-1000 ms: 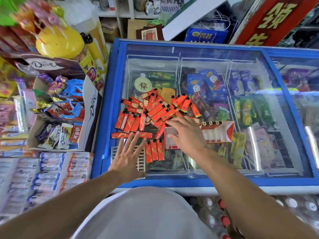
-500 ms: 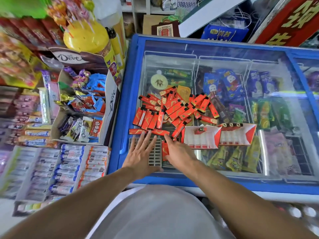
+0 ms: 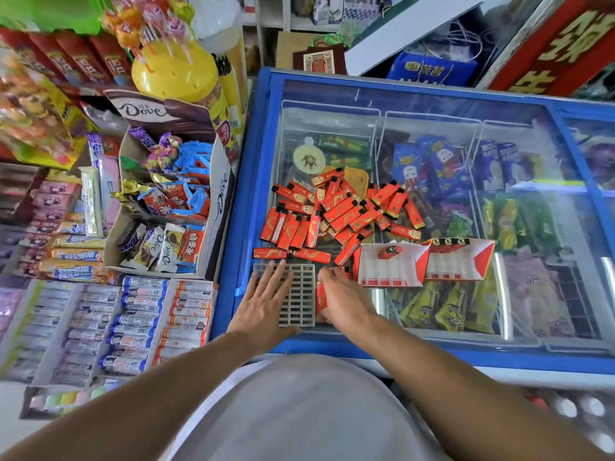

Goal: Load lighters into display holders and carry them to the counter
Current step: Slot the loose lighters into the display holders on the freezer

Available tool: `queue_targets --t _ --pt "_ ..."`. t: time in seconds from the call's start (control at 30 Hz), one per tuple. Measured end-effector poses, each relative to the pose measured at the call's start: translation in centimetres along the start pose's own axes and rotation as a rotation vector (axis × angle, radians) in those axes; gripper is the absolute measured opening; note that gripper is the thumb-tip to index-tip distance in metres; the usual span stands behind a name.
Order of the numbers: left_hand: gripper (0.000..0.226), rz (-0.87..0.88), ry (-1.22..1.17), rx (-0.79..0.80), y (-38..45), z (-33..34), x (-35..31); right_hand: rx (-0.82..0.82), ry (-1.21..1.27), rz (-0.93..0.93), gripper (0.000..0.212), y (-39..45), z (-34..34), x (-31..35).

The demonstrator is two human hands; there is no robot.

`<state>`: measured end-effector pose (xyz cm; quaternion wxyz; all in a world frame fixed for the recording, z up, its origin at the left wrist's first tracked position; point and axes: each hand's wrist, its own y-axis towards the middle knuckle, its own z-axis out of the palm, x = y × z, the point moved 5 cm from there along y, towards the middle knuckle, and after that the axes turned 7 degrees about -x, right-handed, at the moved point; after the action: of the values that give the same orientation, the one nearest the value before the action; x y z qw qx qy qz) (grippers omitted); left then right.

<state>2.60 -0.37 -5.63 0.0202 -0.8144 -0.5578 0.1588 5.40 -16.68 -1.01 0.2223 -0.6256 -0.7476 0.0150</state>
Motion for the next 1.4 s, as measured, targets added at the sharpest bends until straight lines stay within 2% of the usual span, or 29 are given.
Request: queue_targets --t 0.1,0.17,0.27,0.33,0.53,0.7,0.83,0.93,1.0,1.17,1.23,1.33,1.4 --pt "0.116 -0.012 -0.027 -0.002 0.0 -0.2 -0.1 -0.042 0.053 -0.033 0.042 -1.3 -0.1 0.0" --pt "0.117 -0.016 -0.043 0.000 0.0 -0.3 0.0 -0.050 0.195 -0.003 0.024 -2.3 -0.8 -0.4" --pt "0.117 -0.020 -0.073 0.013 0.2 -0.6 0.0 -0.165 0.433 0.082 0.032 -3.7 -3.2 -2.0" --pt "0.115 -0.024 -0.079 0.030 0.3 -0.7 -0.1 -0.244 0.476 0.086 0.033 -4.4 -5.1 -2.9" --pt "0.107 -0.026 -0.073 0.047 0.8 -1.3 -1.0 -0.340 0.450 0.131 0.028 -5.3 -7.7 -4.6" --pt "0.102 -0.039 -0.111 -0.004 1.4 -2.0 -1.9 -0.394 0.446 0.131 0.021 -5.1 -8.0 -5.1" --pt "0.102 0.039 -0.122 -0.025 2.3 -2.7 -4.0 -0.351 0.381 0.088 0.023 -4.5 -8.1 -5.6" --pt "0.102 0.123 -0.119 -0.038 3.5 -3.4 -6.3 -0.380 0.337 0.081 0.026 -4.3 -9.2 -7.3" --pt "0.102 0.167 -0.122 -0.048 4.4 -3.7 -7.7 -0.458 0.350 0.129 0.028 -4.8 -10.4 -9.6" --pt "0.095 0.279 -0.020 -0.020 6.3 -4.0 -10.2 -0.786 0.388 0.314 0.025 -8.1 -14.1 -16.4" --pt "0.092 0.287 0.035 0.027 6.7 -3.9 -10.6 -0.759 0.285 0.322 0.024 -8.5 -14.5 -18.3" --pt "0.086 0.331 0.144 0.108 6.5 -3.2 -10.6 -0.564 0.126 0.279 0.022 -7.2 -12.9 -19.7" --pt "0.087 0.380 0.230 0.164 6.0 -2.5 -10.6 -0.514 0.076 0.211 0.021 -6.2 -11.6 -19.6"
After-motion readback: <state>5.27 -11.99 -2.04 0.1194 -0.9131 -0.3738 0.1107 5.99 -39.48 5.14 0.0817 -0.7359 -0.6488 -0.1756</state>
